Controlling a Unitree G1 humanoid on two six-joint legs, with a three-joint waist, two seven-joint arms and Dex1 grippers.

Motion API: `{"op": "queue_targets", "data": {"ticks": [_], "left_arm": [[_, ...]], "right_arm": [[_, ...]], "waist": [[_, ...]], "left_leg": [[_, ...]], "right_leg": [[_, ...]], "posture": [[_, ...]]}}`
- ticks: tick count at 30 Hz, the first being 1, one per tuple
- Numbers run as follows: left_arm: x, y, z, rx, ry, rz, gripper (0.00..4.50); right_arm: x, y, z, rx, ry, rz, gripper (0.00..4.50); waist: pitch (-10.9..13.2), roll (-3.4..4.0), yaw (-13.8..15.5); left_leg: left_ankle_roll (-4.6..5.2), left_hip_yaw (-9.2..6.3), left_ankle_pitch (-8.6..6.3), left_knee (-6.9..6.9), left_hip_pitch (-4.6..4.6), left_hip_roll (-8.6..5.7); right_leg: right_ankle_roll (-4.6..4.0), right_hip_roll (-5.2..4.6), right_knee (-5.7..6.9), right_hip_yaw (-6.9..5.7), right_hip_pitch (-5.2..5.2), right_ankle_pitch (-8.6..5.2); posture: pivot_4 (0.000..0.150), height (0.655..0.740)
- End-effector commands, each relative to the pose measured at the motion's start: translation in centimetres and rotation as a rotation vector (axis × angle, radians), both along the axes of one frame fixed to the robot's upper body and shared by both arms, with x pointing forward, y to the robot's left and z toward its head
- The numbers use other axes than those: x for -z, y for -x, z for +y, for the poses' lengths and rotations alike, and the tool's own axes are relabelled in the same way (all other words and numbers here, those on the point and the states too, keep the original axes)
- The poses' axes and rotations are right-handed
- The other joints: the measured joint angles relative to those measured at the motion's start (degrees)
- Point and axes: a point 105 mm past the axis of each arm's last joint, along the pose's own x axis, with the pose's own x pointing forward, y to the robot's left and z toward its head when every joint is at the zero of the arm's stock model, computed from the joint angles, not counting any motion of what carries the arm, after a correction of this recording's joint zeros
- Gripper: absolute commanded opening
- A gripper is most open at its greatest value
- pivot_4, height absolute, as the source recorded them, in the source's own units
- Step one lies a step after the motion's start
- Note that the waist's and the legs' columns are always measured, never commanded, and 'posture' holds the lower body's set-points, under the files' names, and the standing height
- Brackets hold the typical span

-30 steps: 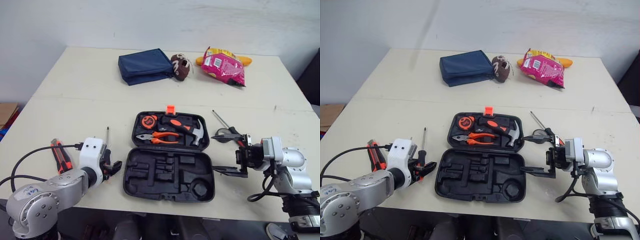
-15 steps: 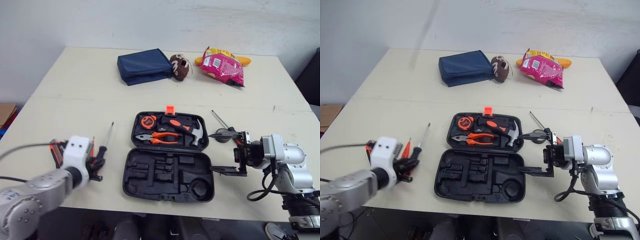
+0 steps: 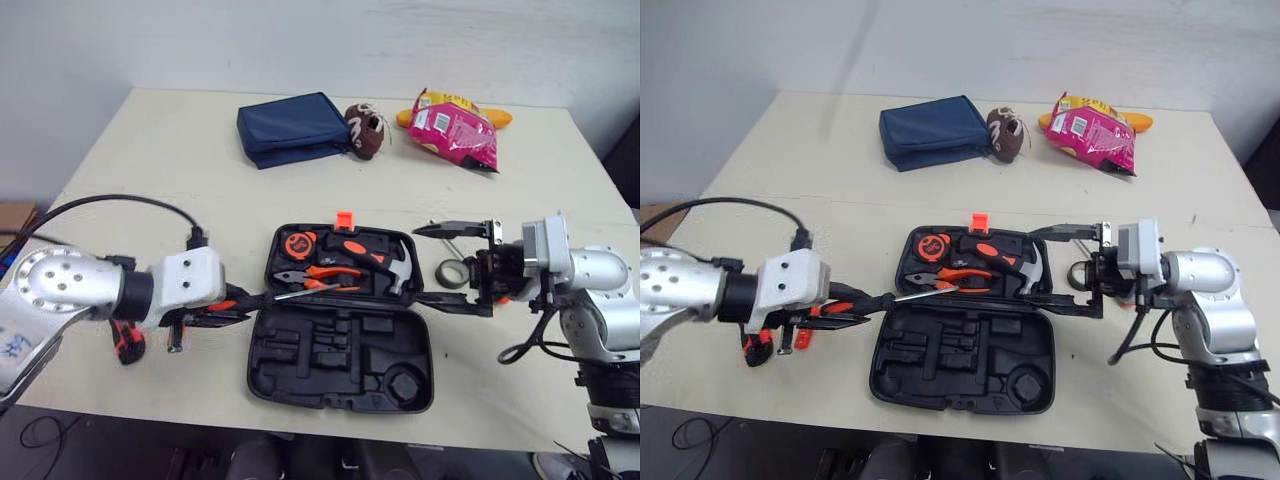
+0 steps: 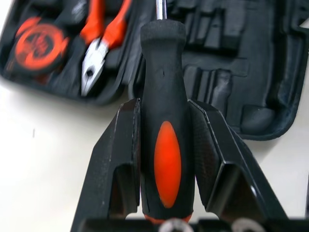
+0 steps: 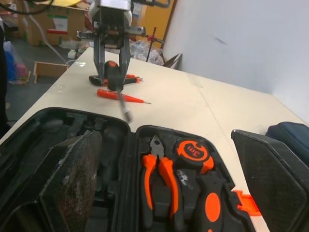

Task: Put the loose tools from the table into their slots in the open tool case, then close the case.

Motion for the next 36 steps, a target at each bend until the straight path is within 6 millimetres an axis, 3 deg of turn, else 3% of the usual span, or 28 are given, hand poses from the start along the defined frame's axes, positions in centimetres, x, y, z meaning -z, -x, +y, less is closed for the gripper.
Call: {"op": "queue_targets", "data": {"ticks": [1,6,10,28,36], "left_arm": [[1.0,-1.4,-2.3,0.048,-0.070,0.022,0.79],[1.7,-3.2,-5.3,0.037,-0.101,0.050,0.79],[2.5,-3.5,-6.9,0.034,-0.143,0.081,0.79],[3.8,-4.4,-7.1,0.027,-0.239,0.032,0.79],[4.5,-4.6,-6.6,0.038,-0.286,0.019,0.79]], "right_arm": [[-0.7,0.2,0.6,0.001,0.003,-0.013,4.50],[-0.7,0.2,0.9,0.019,0.001,0.023,4.50],[-0.5,0.6,0.7,0.026,0.014,0.045,4.50],[4.0,3.5,-4.7,0.102,0.079,0.101,4.50],[4.5,3.6,-5.4,0.113,0.079,0.099,4.50]], "waist": [[0.0,-0.01,0.0],[0.0,-0.03,-0.2],[0.0,-0.04,-0.2],[0.0,-0.06,0.1],[0.0,-0.06,0.1]], "left_leg": [[0.02,0.02,-0.01,0.04,0.00,-0.02],[0.07,0.06,-0.03,0.45,-0.65,-0.04],[0.07,0.09,-0.02,0.68,-0.73,-0.01],[0.11,0.03,0.02,1.17,-0.55,-0.07],[0.10,0.02,0.04,1.17,-0.53,-0.07]], "right_leg": [[0.11,0.01,0.03,0.08,0.00,-0.04],[0.38,0.08,0.35,0.27,-0.62,-0.07],[0.44,0.10,0.59,0.32,-0.76,-0.10],[0.49,0.04,1.16,0.41,-0.63,-0.10],[0.49,0.04,1.21,0.41,-0.63,-0.10]], "posture": [[0.150,0.7400],[0.150,0.7400],[0.150,0.7400],[0.150,0.7400],[0.150,0.7400]]}}
